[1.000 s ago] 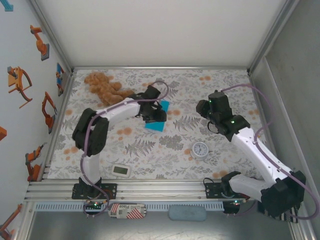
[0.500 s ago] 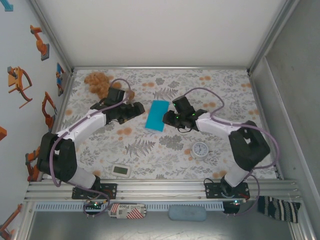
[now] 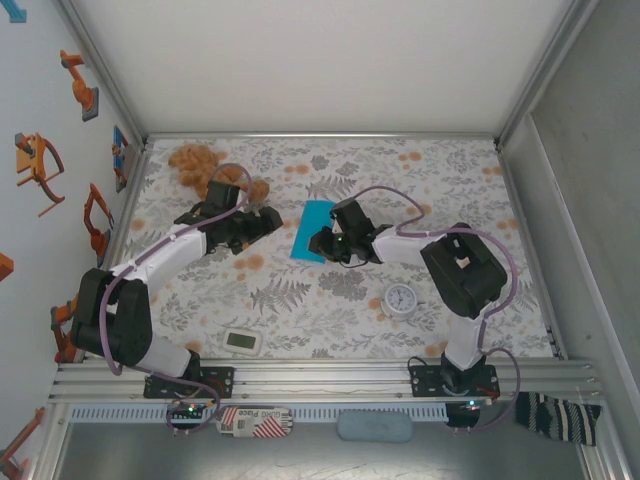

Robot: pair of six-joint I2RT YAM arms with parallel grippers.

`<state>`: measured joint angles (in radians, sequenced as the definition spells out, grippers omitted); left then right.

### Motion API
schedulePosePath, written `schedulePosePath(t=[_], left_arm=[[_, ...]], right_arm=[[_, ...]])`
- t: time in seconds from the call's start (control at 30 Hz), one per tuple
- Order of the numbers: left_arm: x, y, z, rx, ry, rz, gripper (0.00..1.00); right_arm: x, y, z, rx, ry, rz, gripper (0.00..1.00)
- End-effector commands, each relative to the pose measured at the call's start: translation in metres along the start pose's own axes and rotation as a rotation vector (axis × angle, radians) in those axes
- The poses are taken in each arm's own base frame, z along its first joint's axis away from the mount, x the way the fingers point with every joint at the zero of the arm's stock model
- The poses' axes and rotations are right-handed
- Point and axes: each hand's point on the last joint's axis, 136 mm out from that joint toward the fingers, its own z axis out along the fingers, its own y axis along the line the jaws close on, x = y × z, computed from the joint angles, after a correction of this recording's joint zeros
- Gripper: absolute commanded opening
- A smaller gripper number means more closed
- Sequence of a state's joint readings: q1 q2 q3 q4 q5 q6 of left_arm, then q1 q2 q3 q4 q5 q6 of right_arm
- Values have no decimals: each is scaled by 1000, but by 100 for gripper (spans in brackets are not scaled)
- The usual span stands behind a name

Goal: Fold a paper plane with a square sheet of paper (pick it up from the middle)
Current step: Move the paper to the center of the table.

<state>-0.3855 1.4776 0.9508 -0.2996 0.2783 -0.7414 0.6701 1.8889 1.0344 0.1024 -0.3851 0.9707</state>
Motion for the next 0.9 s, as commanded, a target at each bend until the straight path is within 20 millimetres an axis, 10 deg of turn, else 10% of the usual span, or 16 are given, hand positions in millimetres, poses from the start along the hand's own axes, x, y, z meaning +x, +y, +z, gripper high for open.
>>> schedulePosePath(t=[0.0,0.43,0.7,0.87], left_arm=[[1,-3,3,26,16,-16,92],[3,1,4,15,28,-26,93],[7,4,6,10,41,-29,94],[10,5,10,25,48,-44,99]], right_arm=[[5,-6,6,-4,19,-5,22],[21,-45,20,-12,65,-7,20],[38,-70,-12,51,151,-183,19],[31,-47,-33,9,131,-280,19]])
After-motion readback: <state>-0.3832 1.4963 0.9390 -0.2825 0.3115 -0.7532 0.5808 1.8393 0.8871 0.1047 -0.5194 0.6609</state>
